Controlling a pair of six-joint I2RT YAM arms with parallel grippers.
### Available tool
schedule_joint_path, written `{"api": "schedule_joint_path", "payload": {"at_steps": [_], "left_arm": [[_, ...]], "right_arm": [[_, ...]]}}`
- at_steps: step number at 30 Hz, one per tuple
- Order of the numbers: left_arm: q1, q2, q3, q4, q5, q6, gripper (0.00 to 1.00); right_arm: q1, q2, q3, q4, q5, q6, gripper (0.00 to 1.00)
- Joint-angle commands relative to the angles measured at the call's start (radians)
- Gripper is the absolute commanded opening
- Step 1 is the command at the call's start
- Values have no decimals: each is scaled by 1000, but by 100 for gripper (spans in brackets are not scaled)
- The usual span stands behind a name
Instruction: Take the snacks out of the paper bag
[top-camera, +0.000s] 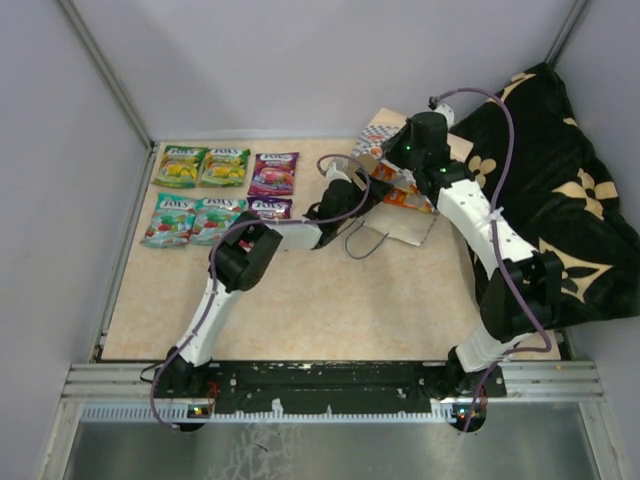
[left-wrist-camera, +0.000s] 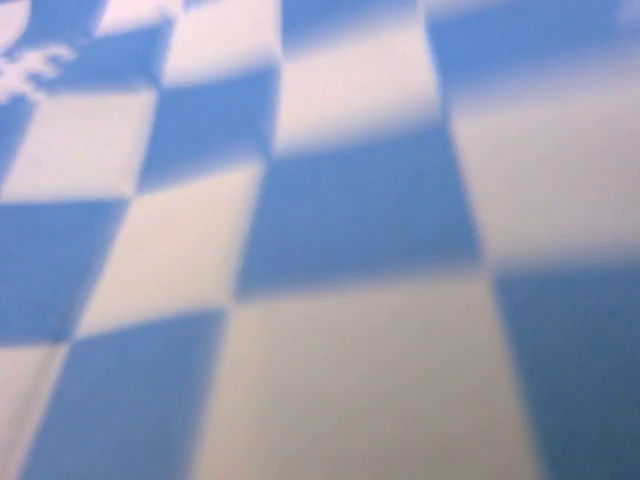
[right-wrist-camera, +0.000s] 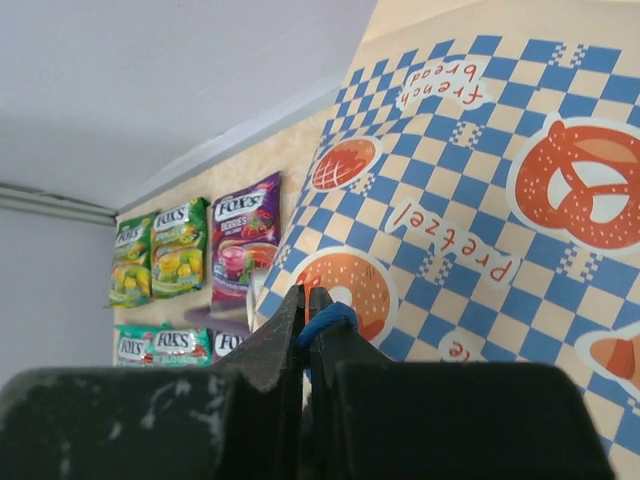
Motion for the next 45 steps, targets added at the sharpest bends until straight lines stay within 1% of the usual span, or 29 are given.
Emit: {"api": "schedule_joint_path", "payload": {"at_steps": [1, 5, 8, 10, 12, 15, 18, 19, 21, 25, 29, 34, 38, 40, 41, 45], "left_arm": [[133, 59, 91, -158, 188, 38, 91], [213, 108, 225, -287, 322, 127, 91], [252, 153, 333, -380, 421, 201, 91], [271, 178, 417, -457, 464, 256, 92], [285, 182, 456, -509, 493, 302, 92], [297, 123, 401, -512, 525, 341, 93], [305, 2, 247, -462, 528, 368, 94], [307, -40, 171, -440, 524, 371, 94], [312, -96, 92, -404, 537, 366, 94], [325, -137, -2, -289, 654, 285, 96], [315, -125, -5, -277, 706, 190, 94], [263, -134, -39, -236, 673, 102, 92], [238, -116, -78, -141, 631, -48, 92], [233, -89, -75, -104, 624, -126, 91], [231, -76, -62, -103, 621, -161, 91], [218, -38, -12, -138, 559, -210, 91]], "right_arm": [[40, 15, 64, -4, 137, -45, 0], [67, 82, 110, -34, 173, -57, 0], [88, 133, 146, -39, 176, -76, 0], [98, 166, 179, -51, 172, -88, 0], [106, 192, 208, -67, 171, -97, 0], [111, 202, 215, -65, 177, -106, 0], [111, 192, 209, -54, 195, -123, 0], [111, 189, 206, -46, 193, -130, 0], [112, 187, 202, -30, 176, -147, 0], [112, 186, 192, -2, 151, -151, 0], [111, 184, 185, 14, 133, -162, 0], [111, 173, 169, 27, 139, -169, 0], [111, 162, 146, 47, 141, -169, 0], [111, 159, 140, 54, 139, -167, 0], [111, 159, 139, 54, 139, -167, 0], [111, 150, 131, 53, 153, -174, 0]]}}
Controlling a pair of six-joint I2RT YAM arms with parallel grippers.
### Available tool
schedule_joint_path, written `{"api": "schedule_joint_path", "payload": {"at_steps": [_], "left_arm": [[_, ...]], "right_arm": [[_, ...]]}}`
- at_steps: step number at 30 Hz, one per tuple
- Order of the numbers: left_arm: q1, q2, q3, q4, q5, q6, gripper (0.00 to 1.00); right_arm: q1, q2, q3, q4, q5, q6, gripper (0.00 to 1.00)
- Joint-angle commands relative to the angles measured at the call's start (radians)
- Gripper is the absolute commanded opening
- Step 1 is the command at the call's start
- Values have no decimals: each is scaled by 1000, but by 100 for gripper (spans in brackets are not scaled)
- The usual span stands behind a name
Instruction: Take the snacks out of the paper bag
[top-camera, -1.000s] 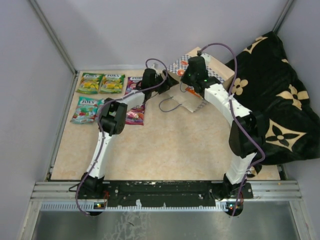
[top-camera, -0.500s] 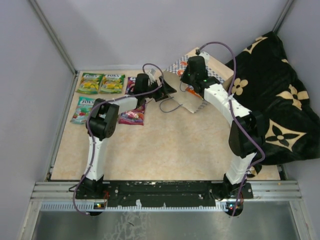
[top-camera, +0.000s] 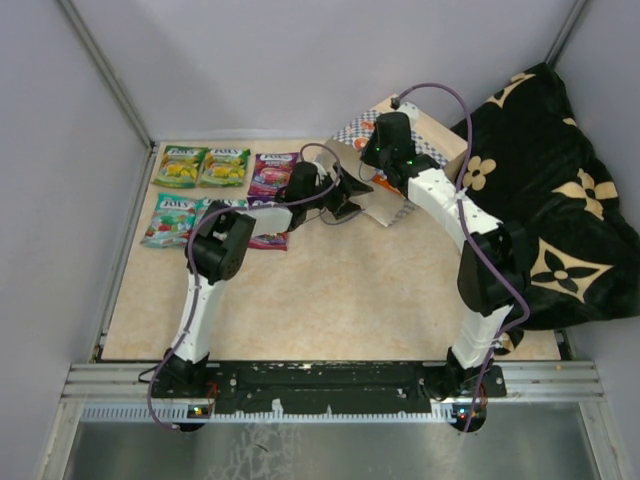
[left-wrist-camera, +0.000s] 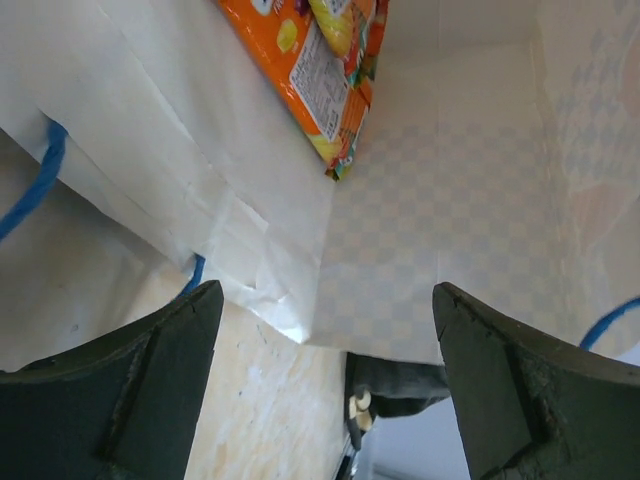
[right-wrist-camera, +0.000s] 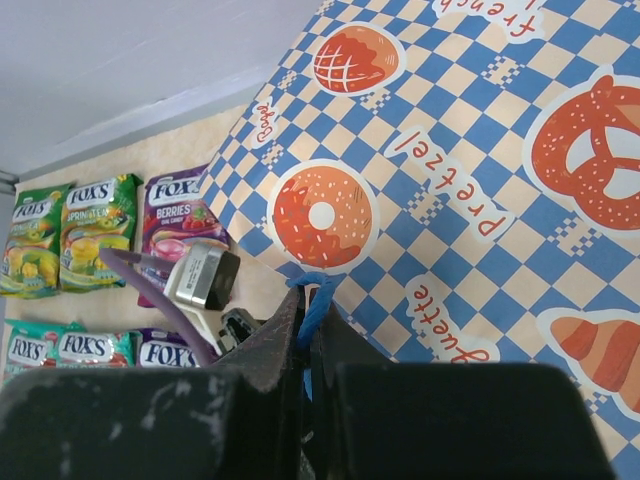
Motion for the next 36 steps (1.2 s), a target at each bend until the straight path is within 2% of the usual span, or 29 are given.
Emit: {"api": "schedule_joint_path", "payload": {"at_steps": [1, 9, 13, 17, 21, 25, 36], "left_arm": [[-1, 51, 56, 17, -85, -120, 91], [-12, 133, 174, -55, -137, -149, 90], [-28, 149, 272, -161, -202, -42, 89], [-39, 131, 280, -160, -225, -11, 89], [-60, 161, 361, -236, -274, -2, 89], [-85, 230, 463, -321, -336, 14, 78], [-164, 356, 603, -370, -435, -28, 74]], "right_arm": [[2, -67, -10, 54, 37, -26, 0], [2, -86, -5, 27, 78, -59, 0], [2, -107, -16, 3, 97, -77, 0], [2, -120, -25, -4, 116, -94, 0], [2, -122, -21, -10, 107, -84, 0], [2, -123, -9, -47, 120, -67, 0], [11, -110, -26, -59, 141, -2, 0]]}}
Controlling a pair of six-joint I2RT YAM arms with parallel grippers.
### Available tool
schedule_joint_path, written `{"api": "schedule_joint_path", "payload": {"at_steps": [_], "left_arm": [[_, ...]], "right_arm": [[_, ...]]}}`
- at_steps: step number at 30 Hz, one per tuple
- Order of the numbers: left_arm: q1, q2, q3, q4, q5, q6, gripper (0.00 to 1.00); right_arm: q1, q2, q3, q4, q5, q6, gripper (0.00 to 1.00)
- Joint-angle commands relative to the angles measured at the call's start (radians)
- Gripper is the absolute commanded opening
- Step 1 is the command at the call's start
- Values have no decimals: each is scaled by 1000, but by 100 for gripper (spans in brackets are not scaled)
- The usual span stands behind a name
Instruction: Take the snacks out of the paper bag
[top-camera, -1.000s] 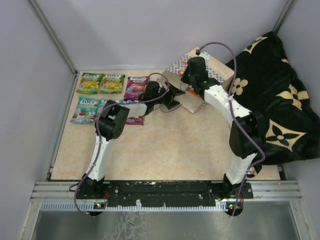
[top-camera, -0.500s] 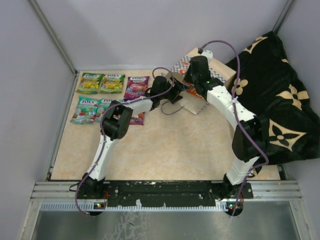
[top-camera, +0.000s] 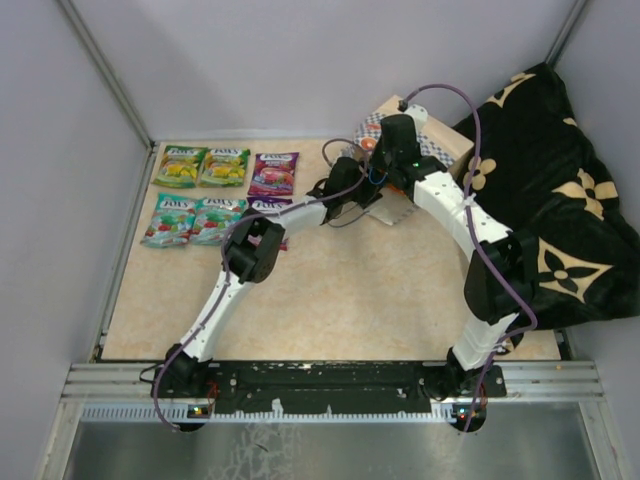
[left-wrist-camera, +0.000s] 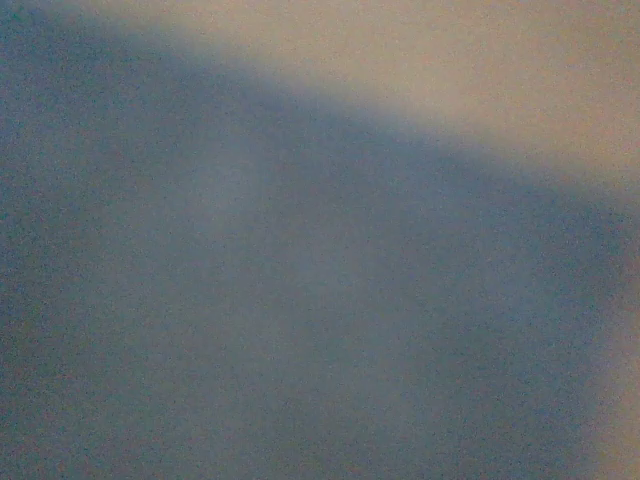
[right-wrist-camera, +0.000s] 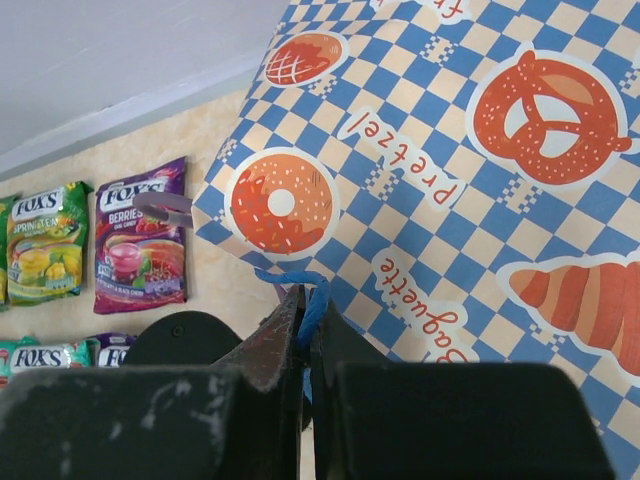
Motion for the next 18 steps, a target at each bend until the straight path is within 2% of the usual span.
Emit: {"api": "schedule_joint_path", "payload": {"at_steps": [1, 18], "left_arm": [[-39, 52, 78, -80, -89, 12, 74], [-48, 155, 181, -102, -225, -156, 66]], "right_arm": [[13, -43, 9, 18, 39, 27, 0], [106, -63, 5, 8, 76, 76, 0]]}}
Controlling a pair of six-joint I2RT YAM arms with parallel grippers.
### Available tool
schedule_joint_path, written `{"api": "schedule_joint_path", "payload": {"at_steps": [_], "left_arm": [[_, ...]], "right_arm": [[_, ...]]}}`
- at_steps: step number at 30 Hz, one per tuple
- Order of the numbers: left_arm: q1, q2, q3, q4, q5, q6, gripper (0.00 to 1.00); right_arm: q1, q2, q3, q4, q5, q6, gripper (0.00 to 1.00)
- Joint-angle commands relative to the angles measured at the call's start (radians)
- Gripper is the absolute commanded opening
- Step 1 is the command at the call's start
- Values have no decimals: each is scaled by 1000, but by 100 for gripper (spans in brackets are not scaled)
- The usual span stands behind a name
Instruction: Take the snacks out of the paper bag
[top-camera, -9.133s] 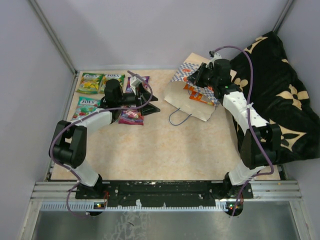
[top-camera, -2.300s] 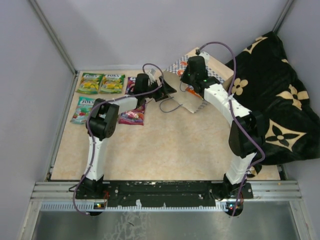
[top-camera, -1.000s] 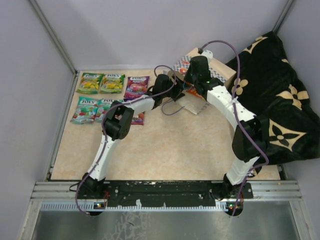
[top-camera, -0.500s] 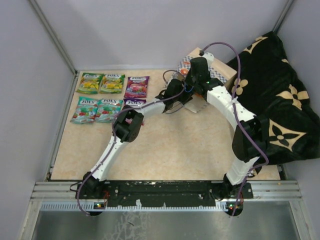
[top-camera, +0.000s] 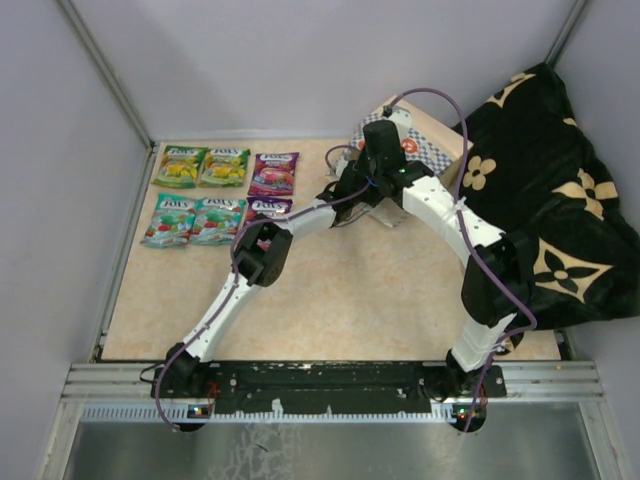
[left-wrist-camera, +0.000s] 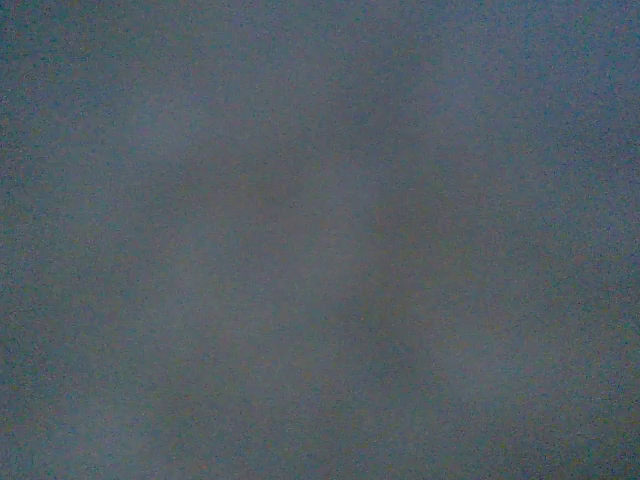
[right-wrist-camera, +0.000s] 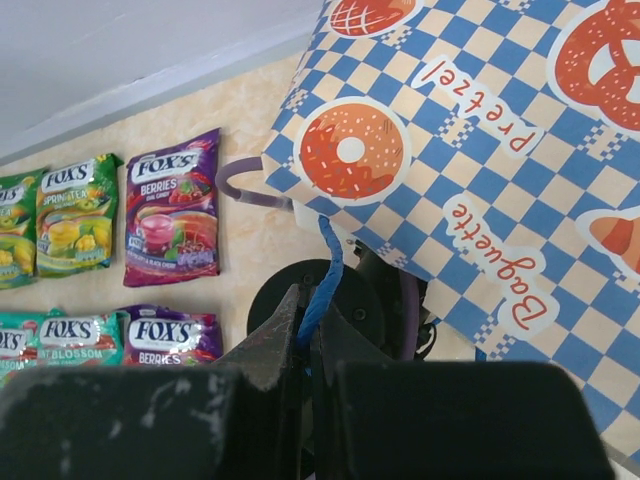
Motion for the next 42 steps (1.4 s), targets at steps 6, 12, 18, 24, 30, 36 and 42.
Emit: {"api": "schedule_joint_path", "payload": {"at_steps": [6, 12, 18, 24, 30, 36, 42], "left_arm": [[2, 42, -7, -36, -89, -28, 51], [14, 43, -9, 1, -105, -28, 34], [25, 71, 49, 4, -131, -35, 33], [27, 117, 101, 27, -136, -87, 47], [29, 151, 135, 88, -121, -112, 35], [47, 133, 113, 104, -81, -68, 0], [79, -47, -214, 292, -7, 38, 0]], "right_arm": [[28, -75, 11, 23, 26, 38, 0], [38, -73, 14, 26, 21, 39, 0], [50, -109, 13, 28, 18, 43, 0], [59, -109, 19, 29, 11, 45, 0], [63, -113, 19, 29, 7, 46, 0], [62, -121, 13, 32, 29, 34, 0], [44, -124, 9, 49, 61, 20, 0]]}}
